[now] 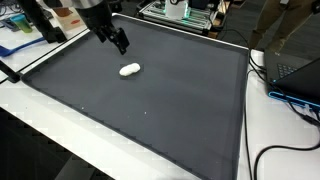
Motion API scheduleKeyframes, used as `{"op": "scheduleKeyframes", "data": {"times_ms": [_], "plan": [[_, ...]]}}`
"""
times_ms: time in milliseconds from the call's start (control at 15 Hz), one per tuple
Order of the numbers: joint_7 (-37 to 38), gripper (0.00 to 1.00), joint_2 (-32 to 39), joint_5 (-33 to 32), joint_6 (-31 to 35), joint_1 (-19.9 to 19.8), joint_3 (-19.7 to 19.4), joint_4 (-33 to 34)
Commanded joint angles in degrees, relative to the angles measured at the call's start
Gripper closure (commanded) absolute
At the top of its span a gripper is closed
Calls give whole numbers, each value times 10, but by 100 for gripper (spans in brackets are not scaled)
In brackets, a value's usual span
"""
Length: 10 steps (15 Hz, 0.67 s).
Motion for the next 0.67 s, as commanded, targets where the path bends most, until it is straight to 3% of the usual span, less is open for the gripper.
{"op": "scheduleKeyframes", "data": {"times_ms": [0,67,600], "plan": [[17,0,-55,-24,-35,0,26,50],[8,0,-23,-11,-15,-3,15,18],[11,0,-88,-21,-39,-1,28,78]]}}
